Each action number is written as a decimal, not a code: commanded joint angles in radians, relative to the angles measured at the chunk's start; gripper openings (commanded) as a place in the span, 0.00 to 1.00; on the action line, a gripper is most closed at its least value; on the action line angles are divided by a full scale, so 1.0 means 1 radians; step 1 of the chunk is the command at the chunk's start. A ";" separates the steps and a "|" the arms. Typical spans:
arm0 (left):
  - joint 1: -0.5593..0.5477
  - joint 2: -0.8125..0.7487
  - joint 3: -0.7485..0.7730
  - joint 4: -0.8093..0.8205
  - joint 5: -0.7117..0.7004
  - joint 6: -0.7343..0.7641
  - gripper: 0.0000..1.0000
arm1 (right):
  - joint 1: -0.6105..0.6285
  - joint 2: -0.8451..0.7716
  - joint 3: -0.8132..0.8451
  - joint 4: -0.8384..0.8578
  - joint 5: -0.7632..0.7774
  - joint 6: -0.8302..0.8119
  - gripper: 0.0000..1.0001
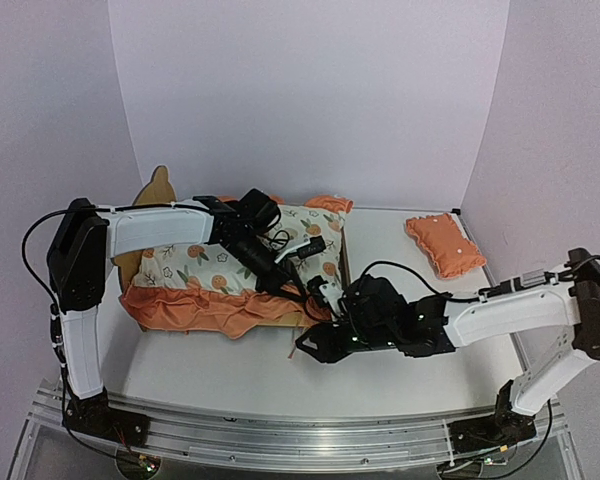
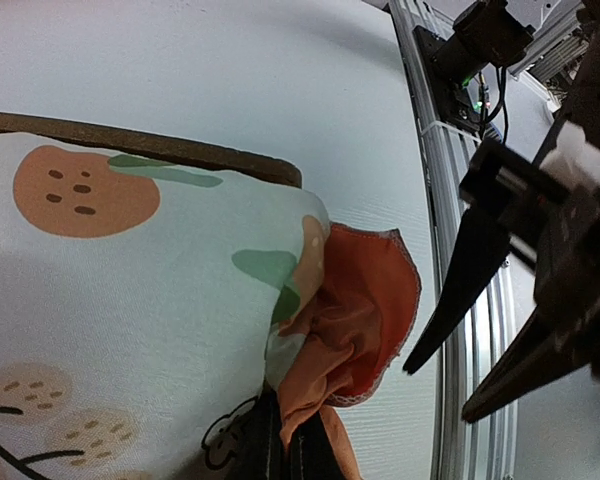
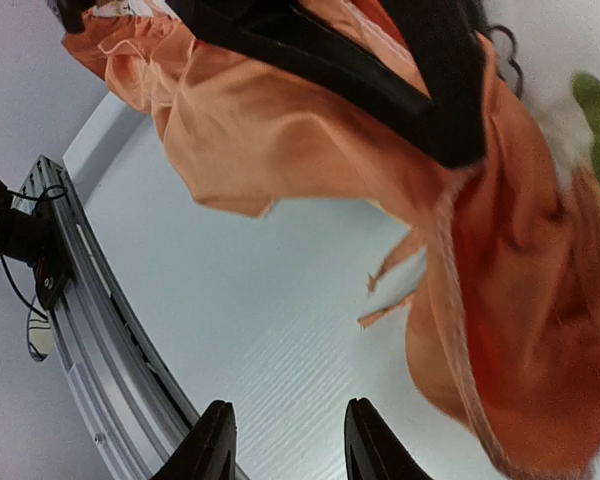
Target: Set up the pet bed
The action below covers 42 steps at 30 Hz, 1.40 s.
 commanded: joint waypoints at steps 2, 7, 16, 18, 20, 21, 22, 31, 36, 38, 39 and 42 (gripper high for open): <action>-0.005 0.010 0.039 0.043 0.035 -0.026 0.00 | 0.006 0.112 0.102 0.146 0.131 0.013 0.37; -0.005 0.011 0.039 0.052 0.034 -0.027 0.00 | -0.006 0.162 0.117 0.151 0.229 0.078 0.32; -0.005 0.008 0.038 0.060 0.035 -0.028 0.00 | -0.016 0.244 0.145 0.148 0.293 0.143 0.32; -0.005 0.008 0.033 0.059 0.037 -0.026 0.00 | -0.017 0.257 0.148 0.148 0.309 0.148 0.31; -0.005 0.007 0.027 0.060 0.039 -0.027 0.00 | -0.019 0.267 0.154 0.148 0.314 0.149 0.29; -0.005 0.007 0.024 0.061 0.040 -0.027 0.00 | -0.021 0.271 0.157 0.148 0.314 0.150 0.27; -0.005 0.005 0.022 0.061 0.040 -0.026 0.00 | -0.023 0.276 0.160 0.148 0.312 0.150 0.25; 0.011 0.000 0.033 0.040 0.037 -0.010 0.09 | -0.033 0.215 0.083 0.146 0.258 0.120 0.00; 0.022 -0.018 0.031 0.009 0.054 0.041 0.49 | -0.033 0.128 0.051 0.019 0.036 0.026 0.00; 0.022 -0.044 0.029 -0.013 0.081 0.086 0.55 | -0.033 0.110 0.058 -0.044 -0.057 0.011 0.00; 0.023 -0.056 0.023 -0.021 0.093 0.112 0.57 | -0.033 0.103 0.059 -0.062 -0.101 0.007 0.00; 0.023 -0.115 -0.027 -0.019 0.112 0.206 0.60 | -0.033 0.092 0.070 -0.110 -0.189 0.007 0.00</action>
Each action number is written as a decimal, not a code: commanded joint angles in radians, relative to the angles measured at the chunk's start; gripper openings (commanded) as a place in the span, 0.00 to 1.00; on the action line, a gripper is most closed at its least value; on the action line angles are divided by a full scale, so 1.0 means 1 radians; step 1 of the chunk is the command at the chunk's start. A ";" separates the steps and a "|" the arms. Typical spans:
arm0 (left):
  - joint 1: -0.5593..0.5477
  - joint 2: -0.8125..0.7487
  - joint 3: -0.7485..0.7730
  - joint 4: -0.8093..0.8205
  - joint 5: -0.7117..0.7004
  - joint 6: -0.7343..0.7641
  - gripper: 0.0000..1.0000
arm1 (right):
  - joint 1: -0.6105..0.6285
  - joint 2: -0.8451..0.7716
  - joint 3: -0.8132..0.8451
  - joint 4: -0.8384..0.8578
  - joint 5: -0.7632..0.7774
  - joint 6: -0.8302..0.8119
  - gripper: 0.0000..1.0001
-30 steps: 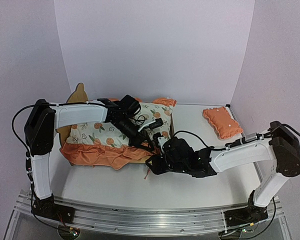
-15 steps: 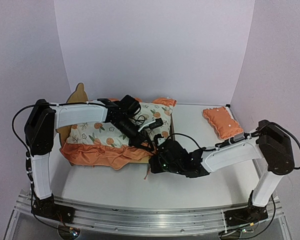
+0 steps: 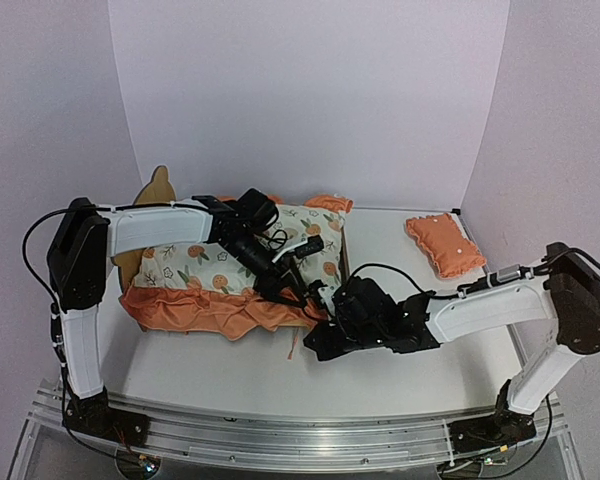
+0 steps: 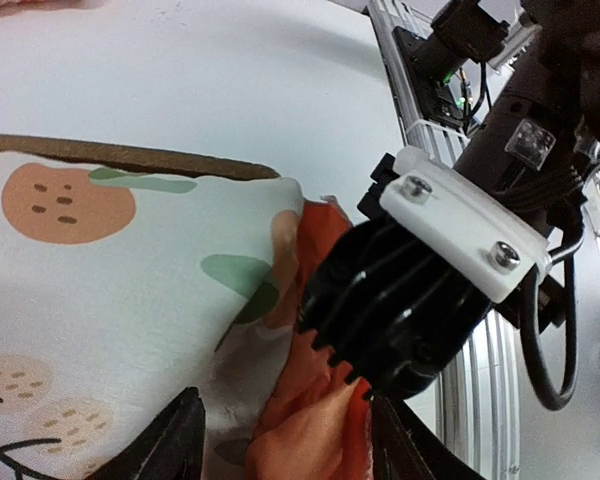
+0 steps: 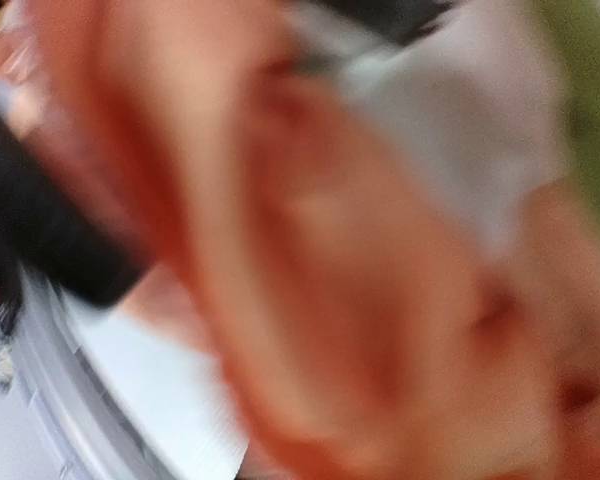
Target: Set up the pet bed
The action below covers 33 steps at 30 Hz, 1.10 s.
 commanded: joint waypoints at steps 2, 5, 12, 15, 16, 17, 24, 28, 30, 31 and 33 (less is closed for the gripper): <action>0.005 -0.168 -0.082 0.003 0.059 0.198 0.60 | 0.000 -0.044 0.032 -0.147 -0.260 -0.035 0.00; 0.005 -0.259 -0.183 0.085 0.050 0.211 0.60 | 0.000 -0.055 0.015 -0.163 -0.325 -0.015 0.00; -0.044 -0.449 -0.492 0.384 -0.056 -0.043 0.53 | -0.002 -0.039 0.011 -0.164 -0.262 0.012 0.00; -0.108 -0.489 -0.634 0.516 -0.216 -0.201 0.49 | -0.001 -0.023 0.023 -0.165 -0.233 0.026 0.00; -0.137 -0.504 -0.688 0.559 -0.277 -0.247 0.49 | -0.002 -0.021 0.023 -0.165 -0.214 0.035 0.00; -0.161 -0.517 -0.739 0.611 -0.331 -0.270 0.49 | -0.002 -0.021 0.023 -0.164 -0.196 0.043 0.00; -0.317 -0.524 -0.950 0.942 -0.623 -0.493 0.50 | -0.002 -0.012 0.046 -0.166 -0.127 0.049 0.00; -0.322 -0.522 -0.976 1.038 -0.577 -0.587 0.54 | -0.002 0.002 0.057 -0.161 -0.175 0.044 0.00; -0.322 -0.509 -0.986 1.086 -0.533 -0.612 0.56 | -0.002 -0.006 0.044 -0.140 -0.202 0.040 0.00; -0.321 -0.500 -0.991 1.116 -0.507 -0.626 0.57 | -0.002 -0.011 0.038 -0.124 -0.213 0.036 0.00; -0.321 -0.469 -1.018 1.183 -0.465 -0.656 0.56 | -0.002 -0.020 0.036 -0.106 -0.239 0.019 0.00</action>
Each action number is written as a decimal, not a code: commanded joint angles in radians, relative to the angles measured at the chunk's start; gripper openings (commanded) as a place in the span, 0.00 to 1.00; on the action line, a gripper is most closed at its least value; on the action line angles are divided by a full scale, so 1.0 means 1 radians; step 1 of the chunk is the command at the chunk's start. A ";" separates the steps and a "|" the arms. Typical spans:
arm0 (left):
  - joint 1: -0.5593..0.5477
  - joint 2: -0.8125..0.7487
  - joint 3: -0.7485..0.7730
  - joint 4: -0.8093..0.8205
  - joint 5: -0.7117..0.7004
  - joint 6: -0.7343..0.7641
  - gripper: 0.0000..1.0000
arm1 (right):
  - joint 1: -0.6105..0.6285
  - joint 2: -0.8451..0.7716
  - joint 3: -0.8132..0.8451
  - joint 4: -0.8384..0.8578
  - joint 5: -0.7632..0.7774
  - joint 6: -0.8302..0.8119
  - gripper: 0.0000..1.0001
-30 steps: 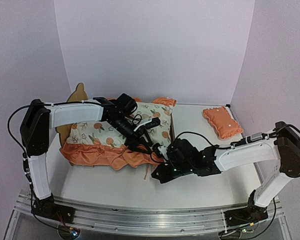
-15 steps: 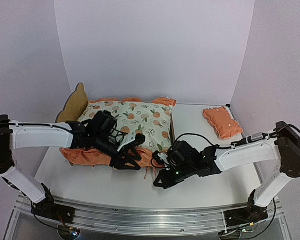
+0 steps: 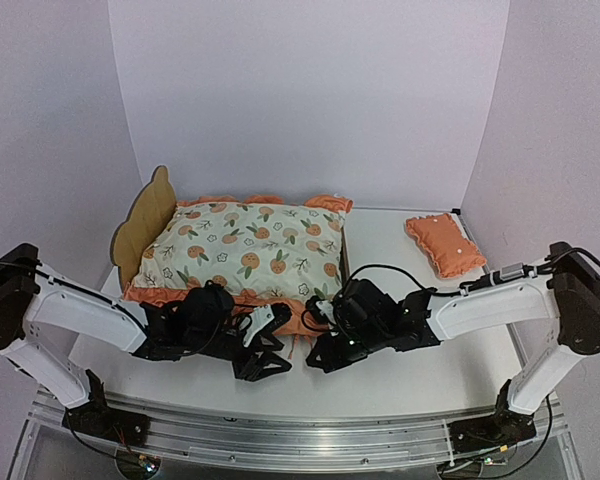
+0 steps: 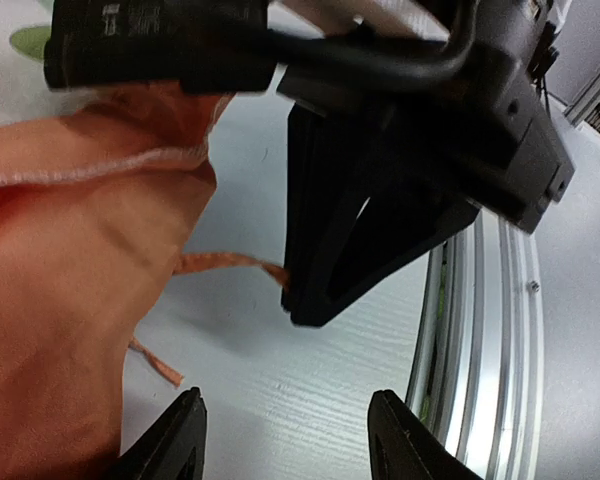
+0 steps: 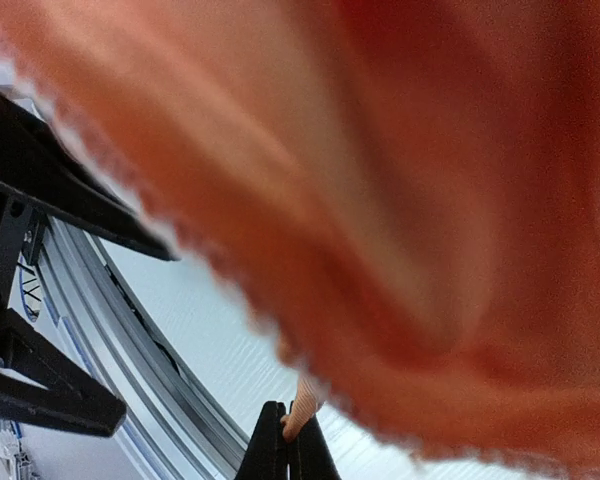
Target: Set up the pet bed
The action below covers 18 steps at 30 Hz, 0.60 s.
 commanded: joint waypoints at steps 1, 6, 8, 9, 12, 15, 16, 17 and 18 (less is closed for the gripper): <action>0.000 0.037 -0.047 0.249 0.075 -0.130 0.56 | -0.001 -0.014 0.018 0.047 -0.070 -0.029 0.00; 0.003 0.090 -0.078 0.383 0.100 -0.239 0.55 | 0.001 -0.019 -0.008 0.063 -0.113 -0.103 0.00; 0.012 0.101 -0.072 0.394 0.093 -0.322 0.55 | 0.001 -0.026 -0.046 0.120 -0.121 -0.129 0.00; 0.026 0.108 -0.068 0.398 0.089 -0.372 0.56 | 0.003 -0.033 -0.067 0.152 -0.121 -0.146 0.00; 0.069 0.129 -0.063 0.437 0.100 -0.498 0.56 | 0.005 -0.047 -0.115 0.242 -0.097 -0.203 0.00; 0.087 0.164 -0.046 0.477 0.155 -0.528 0.56 | 0.005 -0.036 -0.123 0.276 -0.081 -0.247 0.00; 0.088 0.181 -0.038 0.477 0.165 -0.533 0.57 | 0.005 -0.029 -0.121 0.285 -0.080 -0.257 0.00; 0.088 0.200 -0.029 0.472 0.164 -0.538 0.57 | 0.005 -0.022 -0.118 0.297 -0.082 -0.262 0.00; 0.089 0.219 -0.020 0.465 0.162 -0.545 0.57 | 0.005 -0.015 -0.115 0.306 -0.083 -0.266 0.00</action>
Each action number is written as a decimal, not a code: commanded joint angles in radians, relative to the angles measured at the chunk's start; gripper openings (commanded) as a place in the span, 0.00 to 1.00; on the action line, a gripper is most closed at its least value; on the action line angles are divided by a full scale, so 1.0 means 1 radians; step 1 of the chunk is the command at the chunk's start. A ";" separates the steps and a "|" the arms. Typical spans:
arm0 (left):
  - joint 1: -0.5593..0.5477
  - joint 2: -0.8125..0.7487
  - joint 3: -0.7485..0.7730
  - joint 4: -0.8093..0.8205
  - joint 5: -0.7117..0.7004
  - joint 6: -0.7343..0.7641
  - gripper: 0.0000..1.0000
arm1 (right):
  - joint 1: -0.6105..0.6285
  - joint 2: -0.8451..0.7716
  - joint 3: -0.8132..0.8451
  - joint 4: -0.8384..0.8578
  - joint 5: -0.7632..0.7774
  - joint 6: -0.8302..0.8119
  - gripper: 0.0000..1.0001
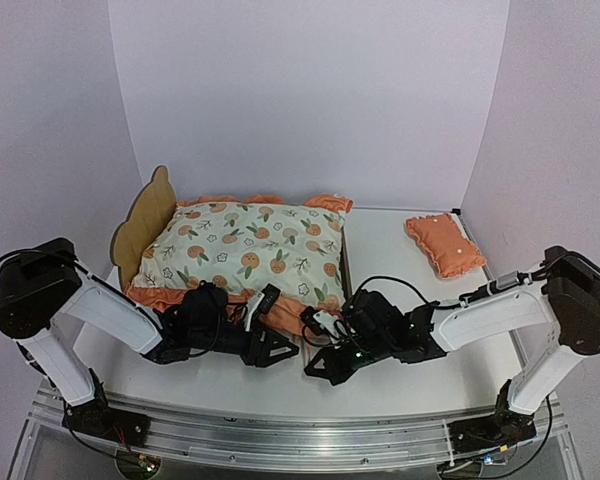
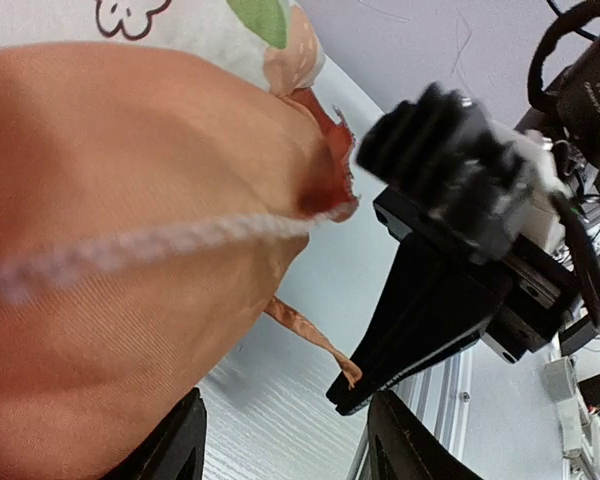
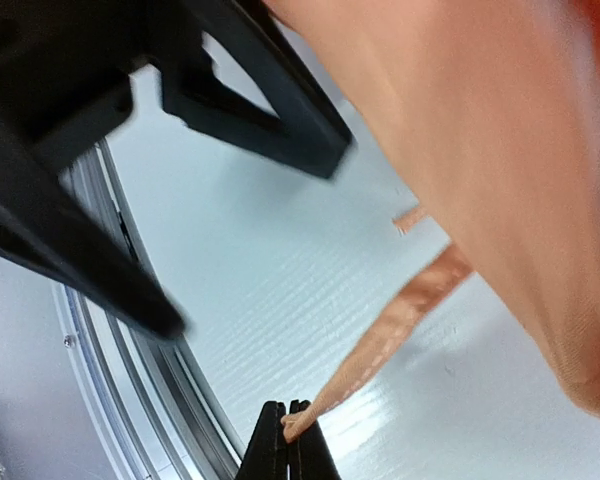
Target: Set up the pet bed
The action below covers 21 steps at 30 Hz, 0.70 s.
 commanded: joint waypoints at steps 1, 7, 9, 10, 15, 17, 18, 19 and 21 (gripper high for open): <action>0.002 0.077 0.060 0.058 0.039 -0.093 0.57 | 0.005 -0.004 0.013 0.122 -0.002 -0.074 0.00; 0.006 0.140 0.118 0.049 0.039 -0.123 0.54 | 0.004 0.015 0.006 0.169 -0.019 -0.059 0.00; 0.007 0.151 0.123 0.083 0.055 -0.128 0.53 | 0.004 0.024 0.007 0.172 -0.026 -0.053 0.00; 0.007 0.156 0.124 0.096 0.064 -0.134 0.53 | 0.004 0.028 0.008 0.174 -0.030 -0.052 0.00; 0.027 0.156 0.099 0.154 0.114 -0.159 0.51 | 0.004 0.025 -0.003 0.180 -0.023 -0.051 0.00; 0.049 0.146 0.082 0.160 0.135 -0.173 0.50 | 0.004 0.016 -0.018 0.180 -0.008 -0.048 0.00; 0.064 0.142 0.075 0.160 0.145 -0.179 0.50 | 0.003 0.007 -0.029 0.179 0.001 -0.047 0.00; 0.079 0.137 0.068 0.159 0.159 -0.181 0.50 | 0.003 0.001 -0.038 0.179 0.009 -0.047 0.00; 0.095 0.130 0.060 0.163 0.196 -0.173 0.50 | 0.004 -0.005 -0.049 0.178 0.019 -0.047 0.00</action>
